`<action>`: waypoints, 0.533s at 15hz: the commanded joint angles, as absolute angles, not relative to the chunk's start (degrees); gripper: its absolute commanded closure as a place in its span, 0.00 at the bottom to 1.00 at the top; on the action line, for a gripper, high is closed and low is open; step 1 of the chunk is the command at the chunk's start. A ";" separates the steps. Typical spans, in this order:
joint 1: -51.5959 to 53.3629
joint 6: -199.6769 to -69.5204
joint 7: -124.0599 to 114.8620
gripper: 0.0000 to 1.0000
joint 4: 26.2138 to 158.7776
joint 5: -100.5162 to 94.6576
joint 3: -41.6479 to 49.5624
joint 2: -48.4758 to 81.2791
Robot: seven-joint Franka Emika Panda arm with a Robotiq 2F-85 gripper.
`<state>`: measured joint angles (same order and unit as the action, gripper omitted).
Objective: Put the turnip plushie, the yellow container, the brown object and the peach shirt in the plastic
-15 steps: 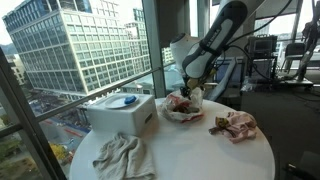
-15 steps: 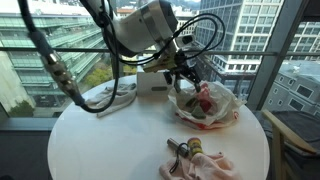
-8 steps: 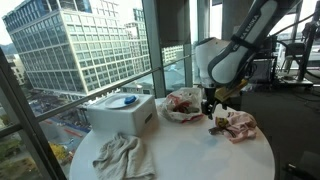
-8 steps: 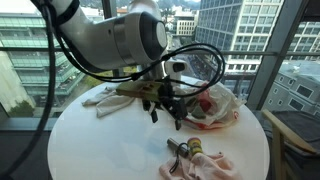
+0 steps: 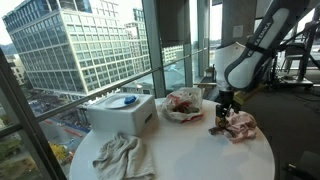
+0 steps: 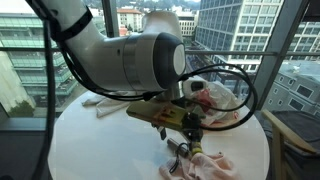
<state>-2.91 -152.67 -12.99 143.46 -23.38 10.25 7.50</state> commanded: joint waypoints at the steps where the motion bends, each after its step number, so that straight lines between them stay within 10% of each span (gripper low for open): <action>1: -4.76 -157.16 -9.08 0.00 140.36 -21.92 10.36 12.52; 8: -5.10 -160.30 -2.56 0.00 130.82 -21.11 10.54 23.36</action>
